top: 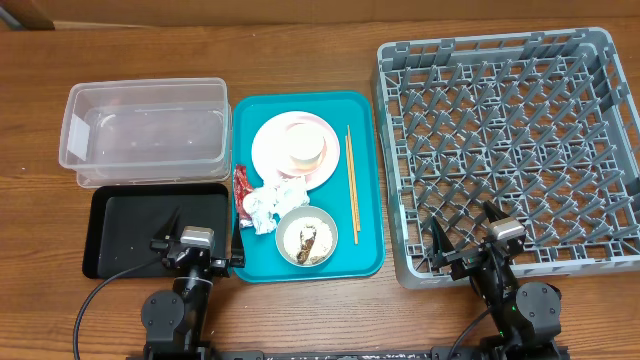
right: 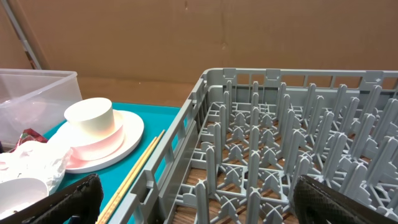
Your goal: Sort waste into correct bins and load items into the dishwasher
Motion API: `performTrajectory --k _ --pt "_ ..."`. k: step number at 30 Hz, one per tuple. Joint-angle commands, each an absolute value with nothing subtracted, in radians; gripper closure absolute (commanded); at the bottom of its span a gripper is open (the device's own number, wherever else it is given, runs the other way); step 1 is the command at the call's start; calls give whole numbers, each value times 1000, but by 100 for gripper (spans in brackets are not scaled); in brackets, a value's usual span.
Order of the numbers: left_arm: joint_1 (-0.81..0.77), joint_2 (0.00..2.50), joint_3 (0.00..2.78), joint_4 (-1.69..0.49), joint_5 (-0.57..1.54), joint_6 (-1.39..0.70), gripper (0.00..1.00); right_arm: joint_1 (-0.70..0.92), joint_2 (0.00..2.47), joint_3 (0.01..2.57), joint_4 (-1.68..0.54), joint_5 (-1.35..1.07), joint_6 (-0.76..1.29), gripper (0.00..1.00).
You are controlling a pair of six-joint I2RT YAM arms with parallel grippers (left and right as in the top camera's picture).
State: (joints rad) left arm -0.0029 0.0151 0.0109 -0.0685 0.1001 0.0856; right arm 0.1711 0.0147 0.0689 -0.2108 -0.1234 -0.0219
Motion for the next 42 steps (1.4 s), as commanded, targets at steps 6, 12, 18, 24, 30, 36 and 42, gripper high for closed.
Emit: performTrajectory --k 6,12,18,24,30,36,42 --pt "-7 6 5 -69 94 105 0 175 3 65 -209 -125 -23 0" --pt "-7 6 5 -69 102 104 0 175 3 65 -209 -125 -23 0" --pt "-7 6 5 -67 105 104 0 175 3 65 -209 -125 -23 0" --pt "-7 6 23 -80 129 15 0 175 3 65 -209 -125 -23 0" --pt "-7 7 205 -202 128 -51 0 175 3 65 -209 -125 -23 0" --pt "-7 97 485 -375 133 -106 0 175 3 65 -209 -125 -23 0" --pt "-7 405 888 -676 244 -105 0 175 3 65 -209 -125 -23 0"
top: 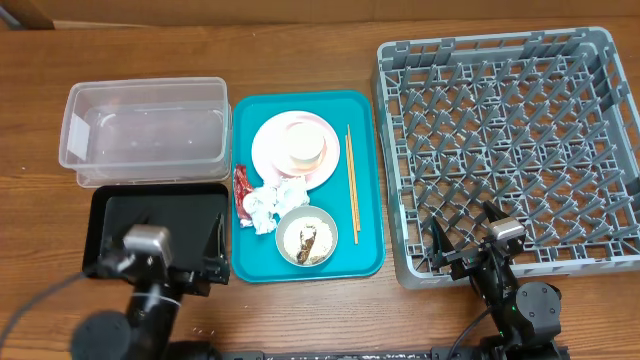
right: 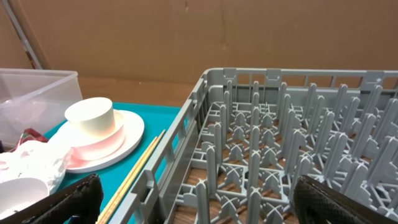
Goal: Sort waste into correct bins and load items into the dishwasher
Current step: 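Move the left gripper over the teal tray toward the grey rice bowl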
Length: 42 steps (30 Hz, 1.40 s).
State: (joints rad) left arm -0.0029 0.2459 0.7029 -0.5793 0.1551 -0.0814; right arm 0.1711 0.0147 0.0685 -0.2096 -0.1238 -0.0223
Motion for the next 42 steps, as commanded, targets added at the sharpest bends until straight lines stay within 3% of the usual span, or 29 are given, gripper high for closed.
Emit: performTrajectory --k 1,7,13,17,19,21,33,42 --pt "-7 474 972 -748 275 -106 0 175 3 65 -209 -125 -23 0" --pt "-7 852 1425 -1120 380 -106 0 175 3 65 -209 -125 -23 0" --pt "-7 923 1460 -1127 509 -105 2 175 3 65 -209 -125 -23 0" --pt "-7 943 1459 -1160 521 -105 49 175 3 65 -209 -125 -23 0" --pt "-7 949 1459 -1192 521 -105 78 175 3 65 -209 -125 -23 0" --pt "-7 951 1455 -1218 512 -105 96 175 3 65 -209 -125 -23 0" --pt "-7 952 1373 -1291 262 -219 96 175 3 65 -209 -125 -23 0" --pt "-7 971 1201 -1248 262 -222 80 175 3 65 -209 -125 -23 0"
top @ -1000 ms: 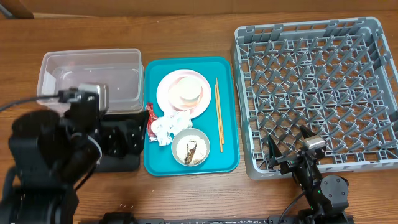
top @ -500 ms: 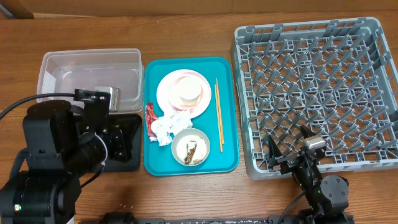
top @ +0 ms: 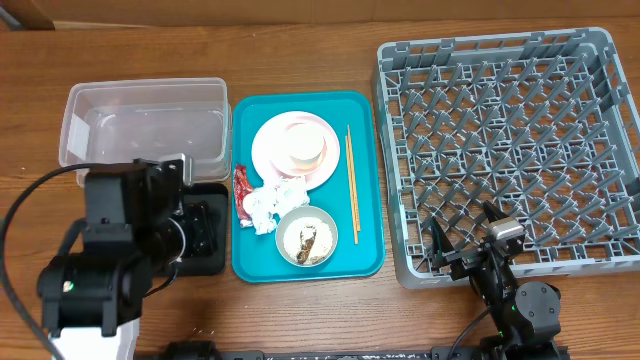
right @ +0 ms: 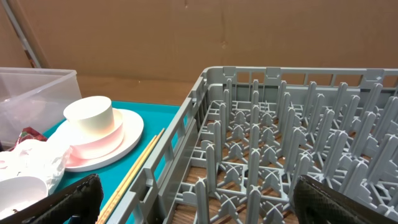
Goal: Sort waste into correct bins and load items into the dishwasher
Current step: 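Move the left gripper over the teal tray toward the grey rice bowl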
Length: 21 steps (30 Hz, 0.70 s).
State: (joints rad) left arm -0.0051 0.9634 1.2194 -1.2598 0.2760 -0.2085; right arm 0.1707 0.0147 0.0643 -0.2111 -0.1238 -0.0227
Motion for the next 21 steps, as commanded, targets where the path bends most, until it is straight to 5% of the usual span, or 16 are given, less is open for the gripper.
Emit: performTrajectory --k 1,6,10,13,15,21 --pt "-7 977 1201 -1245 263 -222 79 175 3 65 -209 -125 -23 0" --pt "-7 994 1201 -1217 263 -222 67 175 3 65 -209 -125 -23 0" --pt "-7 1007 1201 -1182 299 -221 31 174 3 65 -209 -125 -23 0" --pt "-7 1010 1201 -1151 352 -197 26 175 3 65 -208 -125 -23 0" --pt "-7 1010 1201 -1121 360 -196 0 175 3 65 -209 -125 -23 0" --pt "-7 1013 1201 -1092 360 -206 0 175 3 65 -209 -125 -23 0"
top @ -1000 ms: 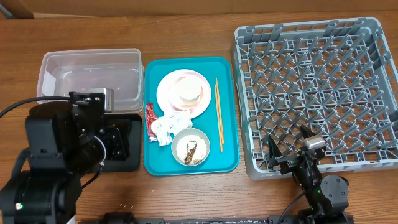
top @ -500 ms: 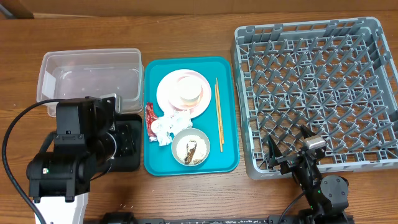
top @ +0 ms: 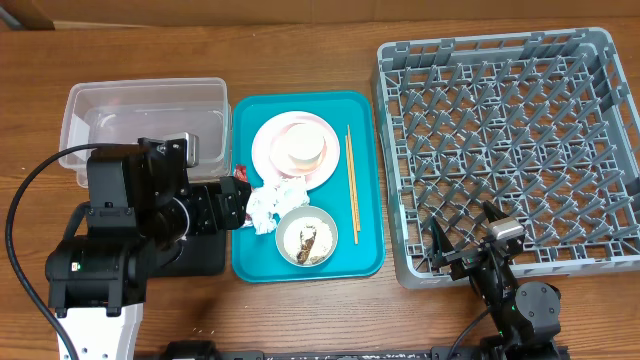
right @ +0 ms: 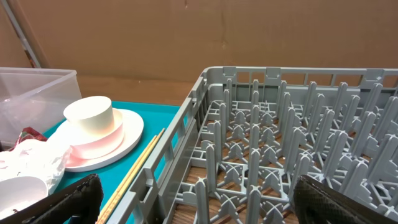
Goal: Sort waste into correct bins and load items into the dishwasher
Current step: 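Move the left gripper over the teal tray toward the grey rice bowl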
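A teal tray [top: 365, 120] holds a pink plate [top: 275, 150] with a white cup [top: 303, 148] on it, a pair of chopsticks [top: 352, 185], crumpled white paper [top: 268, 205], a bowl of food scraps [top: 307, 238] and a red wrapper [top: 240, 177]. My left gripper [top: 228, 207] hangs over the tray's left edge, right by the red wrapper and paper, and looks open and empty. My right gripper [right: 205, 208] stands wide open and empty over the front left corner of the grey dish rack [top: 510, 150].
A clear plastic bin [top: 145, 120] stands at the back left. In front of it lies a black tray [top: 195, 260], mostly covered by my left arm. The rack's left wall [right: 180, 134] runs close beside the chopsticks [right: 134, 168].
My left gripper has moved right, from over the black tray to the teal tray's left edge by the red wrapper. The right arm has not moved.
Both arms rested low at the table's front, the left one in front of the black tray. The left arm then stood higher over that tray, then higher still beside the clear bin, and now reaches over the teal tray's edge. The right arm stayed still.
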Motion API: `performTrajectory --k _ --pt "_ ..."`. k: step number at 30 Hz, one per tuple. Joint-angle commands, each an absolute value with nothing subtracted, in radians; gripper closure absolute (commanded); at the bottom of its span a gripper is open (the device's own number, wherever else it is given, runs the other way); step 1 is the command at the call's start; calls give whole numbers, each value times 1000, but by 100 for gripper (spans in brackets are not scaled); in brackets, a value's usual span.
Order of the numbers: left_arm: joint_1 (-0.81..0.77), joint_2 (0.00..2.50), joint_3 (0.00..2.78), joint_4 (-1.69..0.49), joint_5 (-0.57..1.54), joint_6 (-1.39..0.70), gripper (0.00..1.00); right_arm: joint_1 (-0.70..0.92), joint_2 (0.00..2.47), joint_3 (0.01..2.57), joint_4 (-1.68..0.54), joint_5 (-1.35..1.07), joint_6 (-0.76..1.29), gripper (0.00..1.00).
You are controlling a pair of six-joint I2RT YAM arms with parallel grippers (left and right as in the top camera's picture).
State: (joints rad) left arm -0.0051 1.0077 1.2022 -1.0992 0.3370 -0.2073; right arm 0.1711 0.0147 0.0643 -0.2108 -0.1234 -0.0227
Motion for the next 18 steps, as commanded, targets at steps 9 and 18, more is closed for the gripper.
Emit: performTrajectory --k 9,18 --pt "-7 1043 1201 -1106 355 -206 47 175 3 65 -209 -125 -23 0" --pt "-9 1166 1201 -1172 325 -252 77 175 3 65 -209 -125 -23 0"
